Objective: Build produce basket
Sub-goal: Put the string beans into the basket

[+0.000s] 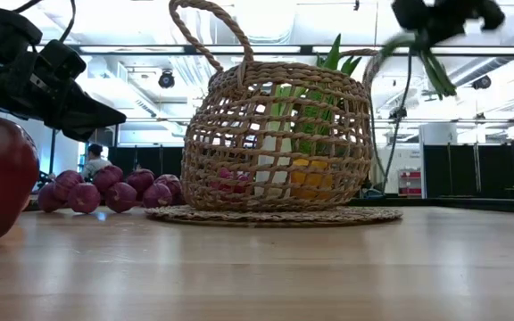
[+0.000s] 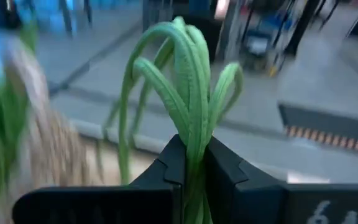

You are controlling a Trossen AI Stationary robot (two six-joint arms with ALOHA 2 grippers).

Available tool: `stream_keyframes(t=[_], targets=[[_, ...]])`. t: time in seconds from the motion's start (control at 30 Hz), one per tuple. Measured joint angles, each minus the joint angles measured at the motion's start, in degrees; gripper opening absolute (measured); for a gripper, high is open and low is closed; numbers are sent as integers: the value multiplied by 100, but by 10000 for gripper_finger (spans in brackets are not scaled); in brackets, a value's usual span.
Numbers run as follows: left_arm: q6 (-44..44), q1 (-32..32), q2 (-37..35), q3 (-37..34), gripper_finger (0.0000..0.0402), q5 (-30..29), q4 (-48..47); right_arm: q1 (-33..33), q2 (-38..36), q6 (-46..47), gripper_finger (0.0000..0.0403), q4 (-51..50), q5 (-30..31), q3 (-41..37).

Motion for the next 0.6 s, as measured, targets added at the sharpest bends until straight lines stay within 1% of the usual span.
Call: stream_keyframes(t=[0.13,0.2,0.27,0.3,0.37,0.43,0.53,0.6], targets=[[0,1,0,0,0,1,0,-1,154,-633,22,129,988,729],[0,0,0,0,0,0,0,-10,273,-1072,22,381,1420,1029],[0,0,0,0,0,0,-2,-53,423,-1687,22,844,1665,1308],[0,1,0,0,0,1,0,-97,509,-2090,22,1136,1680,1435],[0,0,0,0,0,0,-2,-213,711,-2994,22,1898,1597,1662],[1,0,0,0,0,0,0,-372,924,-4165,22,2887,1315,1815],[0,0,-1,0,0,0,-1,-706,1302,-5916,22,4727,517,1975],[0,0,-1,0,0,1,-1,-898,1629,-6734,22,5860,77,2094]])
